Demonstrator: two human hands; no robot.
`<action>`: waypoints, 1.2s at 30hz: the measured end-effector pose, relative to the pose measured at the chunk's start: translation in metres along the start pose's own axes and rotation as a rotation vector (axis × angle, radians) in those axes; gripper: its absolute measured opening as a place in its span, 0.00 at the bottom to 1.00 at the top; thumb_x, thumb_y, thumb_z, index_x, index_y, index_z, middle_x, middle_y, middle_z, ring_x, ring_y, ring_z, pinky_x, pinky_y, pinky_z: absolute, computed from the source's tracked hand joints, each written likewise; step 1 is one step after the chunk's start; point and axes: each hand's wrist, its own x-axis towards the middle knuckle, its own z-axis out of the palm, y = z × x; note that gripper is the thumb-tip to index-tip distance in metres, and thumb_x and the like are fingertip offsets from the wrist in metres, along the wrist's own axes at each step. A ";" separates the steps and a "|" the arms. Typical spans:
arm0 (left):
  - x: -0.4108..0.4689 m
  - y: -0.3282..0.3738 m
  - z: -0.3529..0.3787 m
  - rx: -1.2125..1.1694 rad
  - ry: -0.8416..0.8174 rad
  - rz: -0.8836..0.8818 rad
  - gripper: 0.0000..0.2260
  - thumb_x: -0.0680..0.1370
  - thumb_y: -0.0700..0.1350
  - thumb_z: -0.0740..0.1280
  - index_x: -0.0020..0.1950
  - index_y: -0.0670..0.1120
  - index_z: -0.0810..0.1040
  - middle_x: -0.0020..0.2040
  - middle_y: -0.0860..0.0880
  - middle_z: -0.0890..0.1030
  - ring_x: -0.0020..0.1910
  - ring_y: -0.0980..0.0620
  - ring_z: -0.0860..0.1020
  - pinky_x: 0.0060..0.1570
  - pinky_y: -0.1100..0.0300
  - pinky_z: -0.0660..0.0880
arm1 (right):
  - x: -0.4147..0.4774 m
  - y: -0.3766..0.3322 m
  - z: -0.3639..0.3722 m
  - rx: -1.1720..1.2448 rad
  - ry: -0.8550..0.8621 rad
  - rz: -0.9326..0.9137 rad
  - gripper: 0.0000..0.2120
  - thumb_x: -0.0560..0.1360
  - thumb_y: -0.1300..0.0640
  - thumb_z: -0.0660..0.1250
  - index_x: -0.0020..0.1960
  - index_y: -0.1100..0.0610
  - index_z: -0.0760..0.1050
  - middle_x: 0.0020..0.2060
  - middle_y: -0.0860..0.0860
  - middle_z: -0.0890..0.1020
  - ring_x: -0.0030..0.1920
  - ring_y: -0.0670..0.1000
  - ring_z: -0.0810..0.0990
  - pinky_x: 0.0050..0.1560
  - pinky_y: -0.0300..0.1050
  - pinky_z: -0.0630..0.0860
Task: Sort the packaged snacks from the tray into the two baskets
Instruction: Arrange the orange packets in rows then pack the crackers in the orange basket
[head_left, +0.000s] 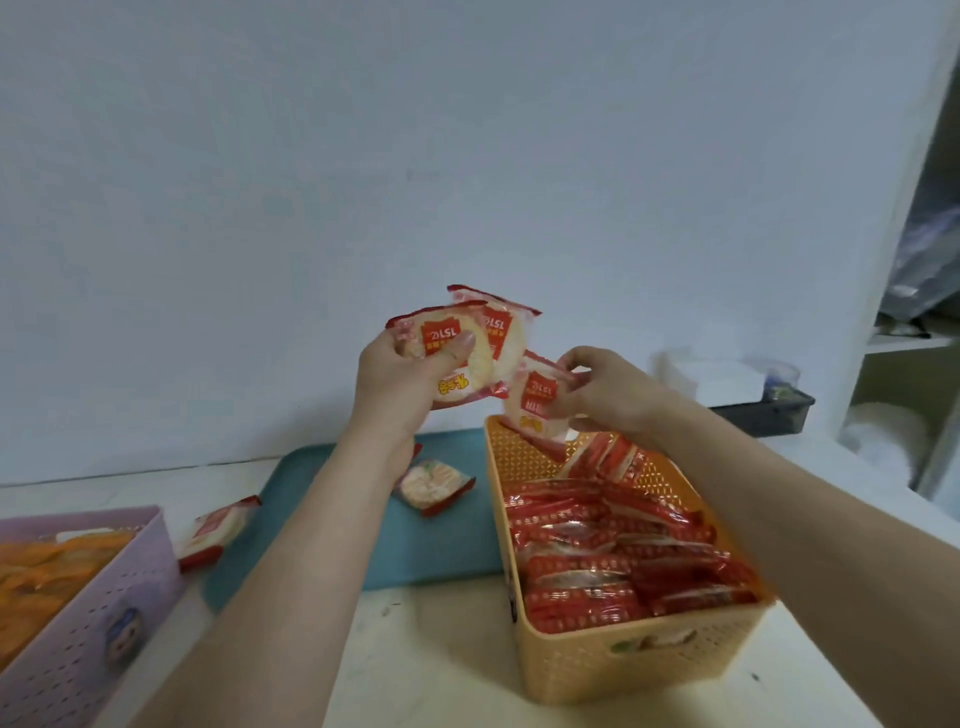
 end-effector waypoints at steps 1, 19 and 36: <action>-0.001 -0.002 0.003 -0.038 -0.005 -0.016 0.17 0.68 0.46 0.78 0.54 0.47 0.81 0.50 0.48 0.86 0.50 0.47 0.84 0.54 0.42 0.79 | 0.001 0.001 0.004 -0.072 -0.016 -0.001 0.15 0.69 0.68 0.72 0.53 0.58 0.74 0.51 0.60 0.81 0.49 0.57 0.82 0.49 0.50 0.80; -0.013 -0.022 0.040 0.171 -0.223 0.050 0.12 0.69 0.40 0.77 0.50 0.48 0.80 0.46 0.51 0.86 0.46 0.52 0.84 0.48 0.52 0.81 | -0.023 0.000 -0.041 -0.013 -0.169 -0.069 0.17 0.70 0.56 0.75 0.58 0.51 0.78 0.52 0.53 0.84 0.53 0.55 0.83 0.55 0.50 0.80; -0.004 -0.019 0.022 0.580 -0.371 0.237 0.20 0.70 0.31 0.70 0.45 0.57 0.75 0.49 0.53 0.82 0.47 0.56 0.80 0.42 0.70 0.74 | 0.000 0.008 -0.015 -0.325 0.095 -0.127 0.02 0.72 0.58 0.69 0.43 0.52 0.78 0.36 0.49 0.80 0.39 0.51 0.79 0.41 0.46 0.76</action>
